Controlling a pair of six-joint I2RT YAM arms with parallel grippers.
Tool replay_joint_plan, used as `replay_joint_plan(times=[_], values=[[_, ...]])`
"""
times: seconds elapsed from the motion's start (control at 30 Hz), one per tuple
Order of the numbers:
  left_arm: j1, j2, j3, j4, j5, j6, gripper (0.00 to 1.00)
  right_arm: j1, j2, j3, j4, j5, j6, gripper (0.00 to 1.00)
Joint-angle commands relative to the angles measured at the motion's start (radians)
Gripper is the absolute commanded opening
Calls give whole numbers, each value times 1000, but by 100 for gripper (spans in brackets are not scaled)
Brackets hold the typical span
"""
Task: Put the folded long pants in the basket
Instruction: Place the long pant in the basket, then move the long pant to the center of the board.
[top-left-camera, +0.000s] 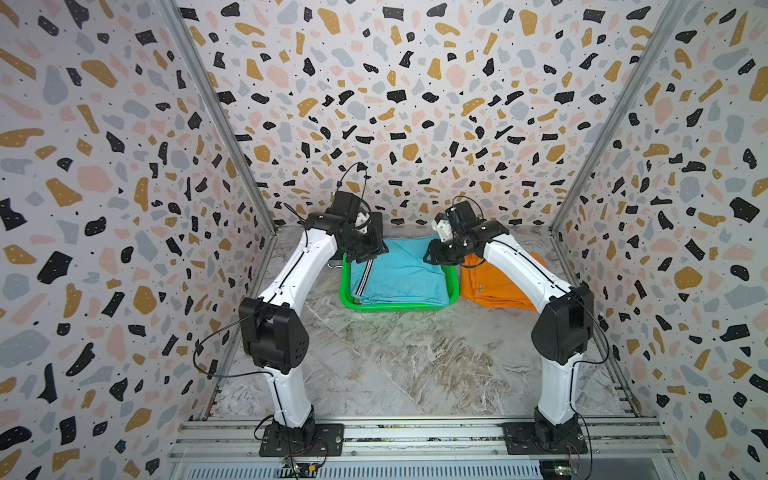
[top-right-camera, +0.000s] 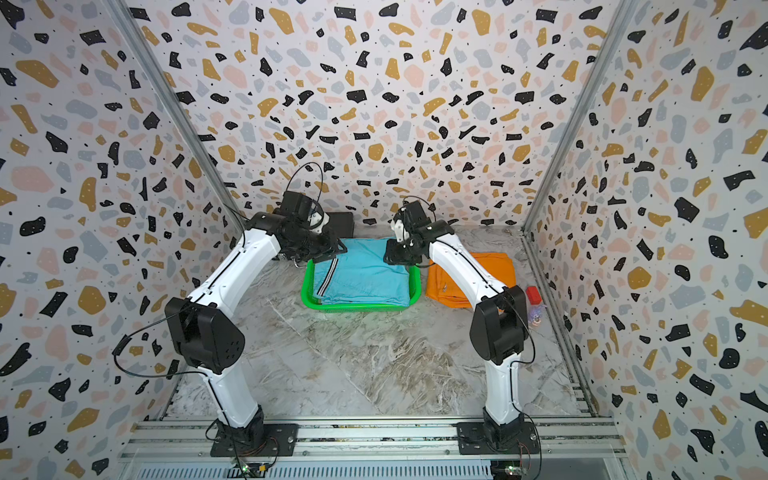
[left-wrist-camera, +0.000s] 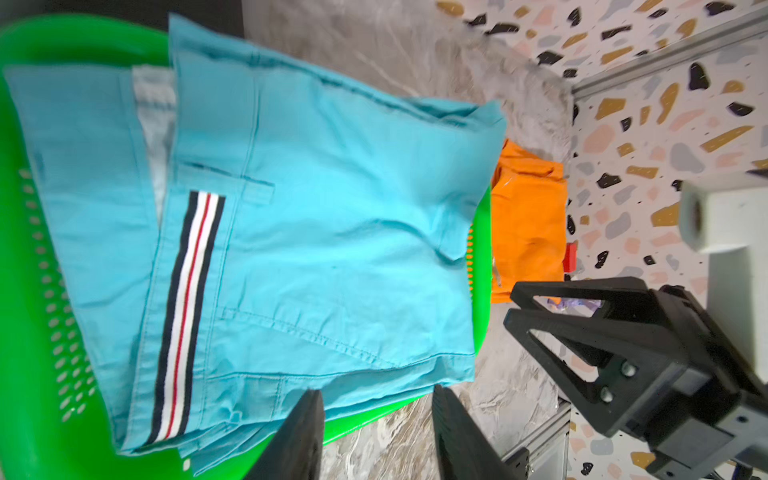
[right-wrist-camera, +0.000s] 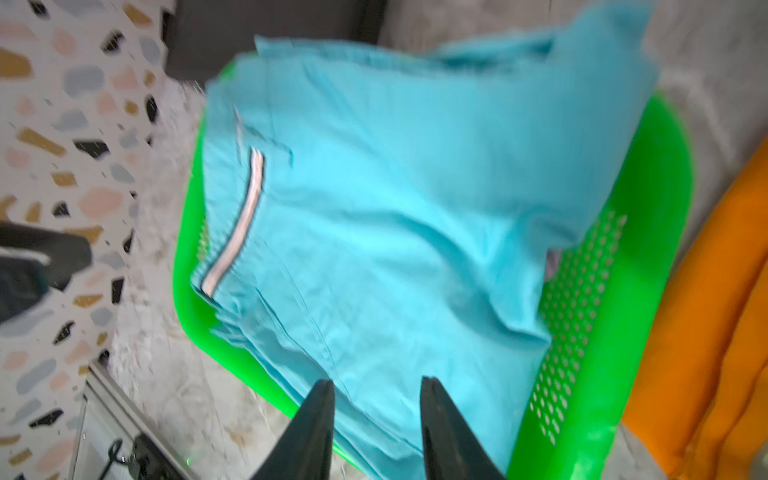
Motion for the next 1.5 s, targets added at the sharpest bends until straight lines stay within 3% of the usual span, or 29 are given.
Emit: replay_joint_plan(times=[0.0, 0.2, 0.57, 0.7, 1.0, 1.07, 1.1, 1.2, 1.23, 1.37, 1.47], values=[[11, 85, 75, -30, -70, 38, 47, -9, 122, 142, -50, 72, -29, 37], [30, 236, 158, -23, -97, 71, 46, -10, 348, 350, -151, 150, -71, 37], [47, 369, 88, 35, -125, 96, 44, -12, 363, 166, -110, 181, -56, 37], [56, 342, 55, 39, -104, 80, 43, -11, 319, 157, -108, 172, -64, 44], [52, 19, -22, 72, -38, 19, 47, -37, 20, 90, -86, 153, -20, 79], [49, -86, -73, 89, -35, 9, 48, -60, -95, -27, -39, 193, 36, 96], [47, -148, -113, 109, -31, 2, 49, -77, -176, -130, 12, 210, 77, 100], [42, -329, -249, 182, -17, -18, 51, -148, -398, -440, 192, 227, 218, 100], [41, -383, -287, 204, -15, -22, 57, -170, -459, -528, 237, 235, 262, 100], [41, -628, -506, 309, -33, -77, 100, -235, -666, -838, 343, 335, 466, 100], [39, -790, -688, 423, -5, -147, 100, -249, -725, -979, 339, 405, 578, 100]])
